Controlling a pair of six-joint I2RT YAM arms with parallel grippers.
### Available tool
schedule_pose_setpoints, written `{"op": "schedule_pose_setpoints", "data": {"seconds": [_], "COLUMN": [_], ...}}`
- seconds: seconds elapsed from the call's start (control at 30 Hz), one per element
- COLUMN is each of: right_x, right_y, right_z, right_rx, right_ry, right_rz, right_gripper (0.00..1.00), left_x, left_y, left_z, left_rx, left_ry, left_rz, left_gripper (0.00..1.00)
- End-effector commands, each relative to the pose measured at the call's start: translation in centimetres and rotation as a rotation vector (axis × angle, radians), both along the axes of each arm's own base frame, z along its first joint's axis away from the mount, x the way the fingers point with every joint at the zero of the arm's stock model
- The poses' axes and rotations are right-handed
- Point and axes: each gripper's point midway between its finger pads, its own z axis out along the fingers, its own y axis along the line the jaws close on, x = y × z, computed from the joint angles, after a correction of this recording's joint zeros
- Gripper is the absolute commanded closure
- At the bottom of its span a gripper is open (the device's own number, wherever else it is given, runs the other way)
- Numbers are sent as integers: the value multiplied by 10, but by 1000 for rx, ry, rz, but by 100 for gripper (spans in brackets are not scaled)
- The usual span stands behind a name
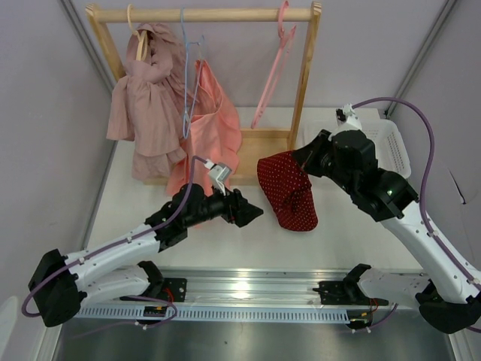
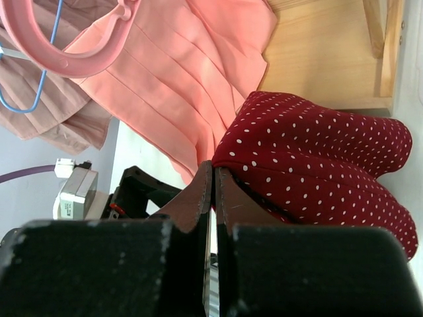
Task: Place the skirt on the hanger
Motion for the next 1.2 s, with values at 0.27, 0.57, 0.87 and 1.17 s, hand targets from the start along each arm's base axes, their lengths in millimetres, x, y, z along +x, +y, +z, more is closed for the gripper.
{"op": "schedule_pose_setpoints", "data": {"seconds": [0.27, 0.57, 0.87, 1.17], "right_x": [4, 3, 3, 2], "right_y": [3, 5, 7, 9], "right_z": [23, 21, 21, 24], "right_rx": [55, 53, 65, 78], "right_ry": [-55, -41, -37, -34], "right_rz": [-9, -4, -3, 6], "right_gripper": [100, 100, 100, 100], "left_x": [3, 2, 4, 3], "left_y": [-33, -42, -49, -53], "left_z": [11, 33, 34, 24], "left_rx": [-335, -545, -615, -710], "left_ry": [171, 224, 281, 369], "left_rz": [-4, -38, -63, -64], "left_gripper": [21, 29, 29, 27]}}
